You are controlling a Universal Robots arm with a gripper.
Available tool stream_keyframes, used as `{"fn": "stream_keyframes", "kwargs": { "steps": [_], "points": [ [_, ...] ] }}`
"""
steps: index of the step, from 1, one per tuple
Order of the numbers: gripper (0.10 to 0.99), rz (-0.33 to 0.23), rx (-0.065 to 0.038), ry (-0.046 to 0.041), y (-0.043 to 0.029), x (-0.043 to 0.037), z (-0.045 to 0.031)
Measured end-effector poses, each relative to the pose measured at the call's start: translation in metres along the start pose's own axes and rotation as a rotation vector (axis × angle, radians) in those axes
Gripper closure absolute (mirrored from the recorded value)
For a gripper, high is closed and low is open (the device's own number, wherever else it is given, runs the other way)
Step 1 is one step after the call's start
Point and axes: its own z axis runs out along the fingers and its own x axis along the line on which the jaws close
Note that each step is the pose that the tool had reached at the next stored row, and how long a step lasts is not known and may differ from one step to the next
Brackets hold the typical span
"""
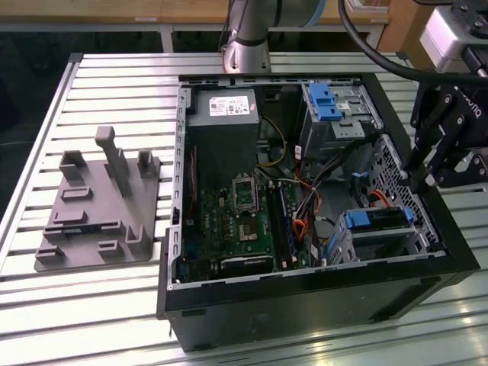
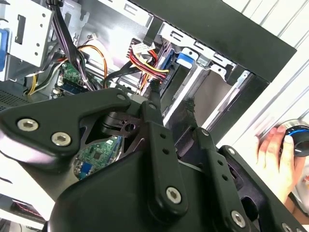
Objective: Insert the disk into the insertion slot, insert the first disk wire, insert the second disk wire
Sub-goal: 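Insert the first disk wire, then insert the second disk wire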
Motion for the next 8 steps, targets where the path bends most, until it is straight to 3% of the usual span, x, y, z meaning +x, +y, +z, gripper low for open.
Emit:
{"fn": "stream_keyframes", "kwargs": {
  "steps": [8],
  "points": [
    [0.729,0.0,0.0,-0.0001,0.0001,-0.0004,-0.0066]
  ]
}}
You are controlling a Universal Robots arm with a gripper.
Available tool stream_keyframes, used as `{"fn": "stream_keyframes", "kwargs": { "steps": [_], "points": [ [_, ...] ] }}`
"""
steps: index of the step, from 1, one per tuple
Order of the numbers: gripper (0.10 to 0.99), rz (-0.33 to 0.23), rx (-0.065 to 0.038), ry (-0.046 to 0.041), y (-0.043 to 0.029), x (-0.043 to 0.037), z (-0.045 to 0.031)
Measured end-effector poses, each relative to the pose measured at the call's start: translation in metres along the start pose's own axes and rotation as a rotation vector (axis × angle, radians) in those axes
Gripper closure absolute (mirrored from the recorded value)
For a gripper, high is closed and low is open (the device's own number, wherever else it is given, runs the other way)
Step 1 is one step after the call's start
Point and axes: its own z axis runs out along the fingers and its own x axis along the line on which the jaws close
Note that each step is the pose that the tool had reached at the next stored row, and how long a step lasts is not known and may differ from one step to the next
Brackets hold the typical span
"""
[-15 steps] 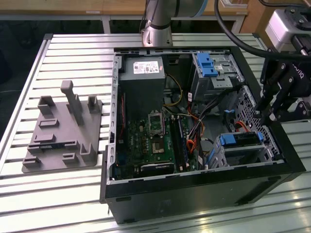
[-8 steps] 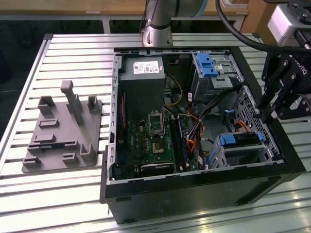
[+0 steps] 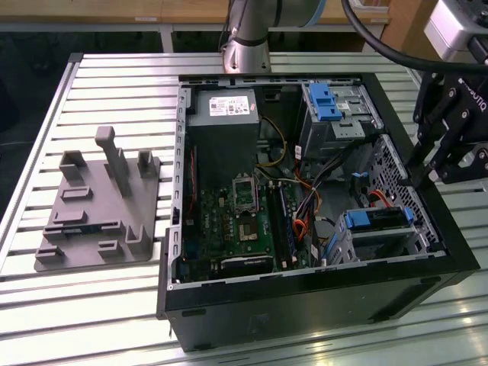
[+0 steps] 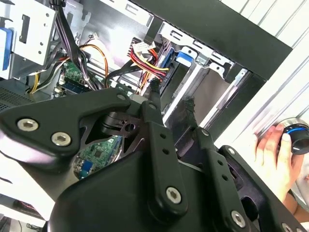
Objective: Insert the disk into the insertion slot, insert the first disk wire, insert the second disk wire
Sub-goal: 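Insert the second disk wire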
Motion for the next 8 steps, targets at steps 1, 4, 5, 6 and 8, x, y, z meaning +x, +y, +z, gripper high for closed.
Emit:
{"fn": "stream_keyframes", "kwargs": {
  "steps": [1,4,5,6,8],
  "points": [
    [0.729,0.0,0.0,0.0001,0.0,0.0,-0.0008],
    [0.729,0.0,0.0,0.0,0.0001,-0.0002,-0.0033],
    [0.729,0.0,0.0,0.0001,0.0001,-0.0002,-0.0042],
    [0.729,0.0,0.0,0.0,0.0001,-0.0003,-0.005],
    [0.729,0.0,0.0,0.0001,0.0001,-0.0004,-0.0066]
  ]
}}
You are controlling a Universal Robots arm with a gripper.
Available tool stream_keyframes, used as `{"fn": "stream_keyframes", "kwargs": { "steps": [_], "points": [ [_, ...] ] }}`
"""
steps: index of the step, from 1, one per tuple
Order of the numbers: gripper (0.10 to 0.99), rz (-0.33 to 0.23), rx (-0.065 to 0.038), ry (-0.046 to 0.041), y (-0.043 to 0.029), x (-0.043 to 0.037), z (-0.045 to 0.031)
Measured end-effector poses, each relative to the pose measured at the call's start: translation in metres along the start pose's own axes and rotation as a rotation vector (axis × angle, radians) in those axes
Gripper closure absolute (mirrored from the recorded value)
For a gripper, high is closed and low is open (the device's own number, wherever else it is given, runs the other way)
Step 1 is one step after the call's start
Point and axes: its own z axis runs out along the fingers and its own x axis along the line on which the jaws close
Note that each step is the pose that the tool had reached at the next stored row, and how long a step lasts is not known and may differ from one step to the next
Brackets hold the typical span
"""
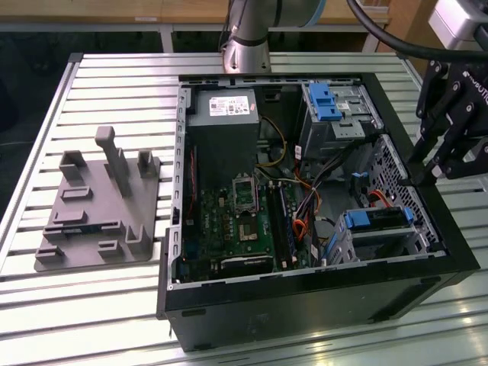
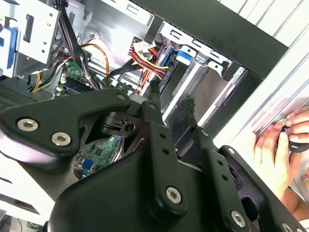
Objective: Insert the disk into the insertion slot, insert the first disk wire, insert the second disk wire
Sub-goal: 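Insert the second disk wire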
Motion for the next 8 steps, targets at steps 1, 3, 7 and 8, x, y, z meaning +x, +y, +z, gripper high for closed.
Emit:
{"fn": "stream_keyframes", "kwargs": {
  "steps": [1,3,7,8],
  "points": [
    [0.729,0.0,0.0,0.0,0.0,-0.0001,-0.0008],
    [0.729,0.0,0.0,0.0,0.0,-0.0002,-0.0025],
    [0.729,0.0,0.0,0.0055,0.0006,-0.0082,-0.0021],
    [0.729,0.0,0.001,0.0101,0.0007,-0.0119,-0.0018]
  ]
}}
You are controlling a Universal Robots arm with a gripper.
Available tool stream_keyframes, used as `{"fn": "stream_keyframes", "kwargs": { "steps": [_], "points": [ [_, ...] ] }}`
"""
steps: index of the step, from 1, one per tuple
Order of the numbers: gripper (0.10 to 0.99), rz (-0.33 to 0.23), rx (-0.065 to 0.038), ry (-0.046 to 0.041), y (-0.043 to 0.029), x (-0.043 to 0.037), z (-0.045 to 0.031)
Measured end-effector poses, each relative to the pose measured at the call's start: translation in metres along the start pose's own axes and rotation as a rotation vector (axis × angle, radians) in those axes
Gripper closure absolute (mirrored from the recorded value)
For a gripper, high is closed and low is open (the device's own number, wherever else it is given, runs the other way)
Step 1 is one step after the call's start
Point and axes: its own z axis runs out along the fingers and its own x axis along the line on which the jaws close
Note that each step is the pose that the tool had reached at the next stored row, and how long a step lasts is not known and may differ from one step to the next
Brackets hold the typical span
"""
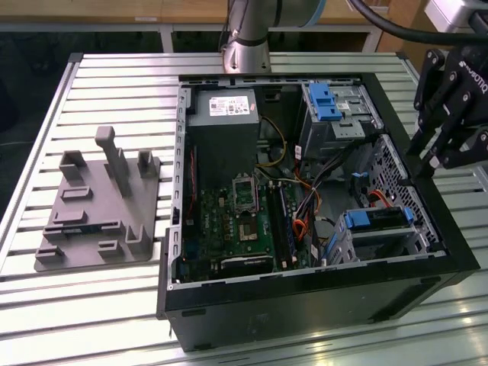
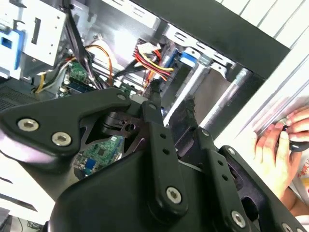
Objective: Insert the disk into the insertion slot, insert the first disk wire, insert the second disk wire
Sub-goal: 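Insert the second disk wire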
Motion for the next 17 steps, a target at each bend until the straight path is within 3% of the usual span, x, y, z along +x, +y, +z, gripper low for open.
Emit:
{"fn": "stream_keyframes", "kwargs": {
  "steps": [1,3,7,10,14,17],
  "points": [
    [0.729,0.0,0.0,0.0078,0.0002,-0.0032,0.0003],
    [0.729,0.0,0.002,0.0316,0.0006,-0.0102,0.0016],
    [0.729,0.001,0.005,0.0922,0.0027,-0.022,0.0038],
    [0.729,0.002,0.008,0.129,0.0062,-0.0303,0.0059],
    [0.729,0.002,0.01,0.1656,0.0135,-0.0395,0.0095],
    [0.729,0.003,0.013,0.183,0.02,-0.0453,0.0123]
  ]
}}
